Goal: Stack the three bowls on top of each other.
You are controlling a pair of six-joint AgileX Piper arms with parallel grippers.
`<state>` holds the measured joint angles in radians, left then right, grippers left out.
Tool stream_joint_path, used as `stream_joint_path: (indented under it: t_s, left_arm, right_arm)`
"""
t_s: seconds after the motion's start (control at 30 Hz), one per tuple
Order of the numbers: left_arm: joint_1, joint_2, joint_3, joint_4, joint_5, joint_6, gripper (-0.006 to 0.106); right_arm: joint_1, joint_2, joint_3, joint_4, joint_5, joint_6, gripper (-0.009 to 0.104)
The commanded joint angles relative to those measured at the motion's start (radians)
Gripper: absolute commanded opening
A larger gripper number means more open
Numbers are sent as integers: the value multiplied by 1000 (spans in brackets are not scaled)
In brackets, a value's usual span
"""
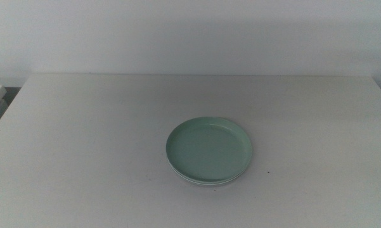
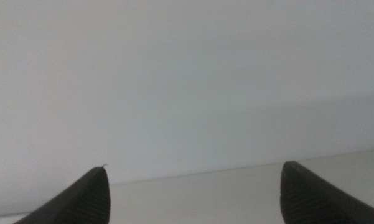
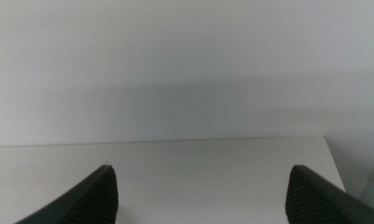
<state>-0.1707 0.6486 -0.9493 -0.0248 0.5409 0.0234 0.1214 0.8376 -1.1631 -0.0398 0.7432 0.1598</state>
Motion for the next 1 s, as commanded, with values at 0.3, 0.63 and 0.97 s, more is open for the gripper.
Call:
stream_joint_path:
  t_s: [0.3,0.63,0.97]
  left_arm:
    - [60,-27,29,16,-31,-56,94]
    - [60,-63,104,-59,-166,-54,94]
    - [60,-360,621,-74,-366,-54,94]
  right_arm:
    - [-4,-4,4,-10,-8,0,79]
    - [-4,-72,139,-75,-190,0,79]
    - [-78,-553,800,-90,-414,0,79]
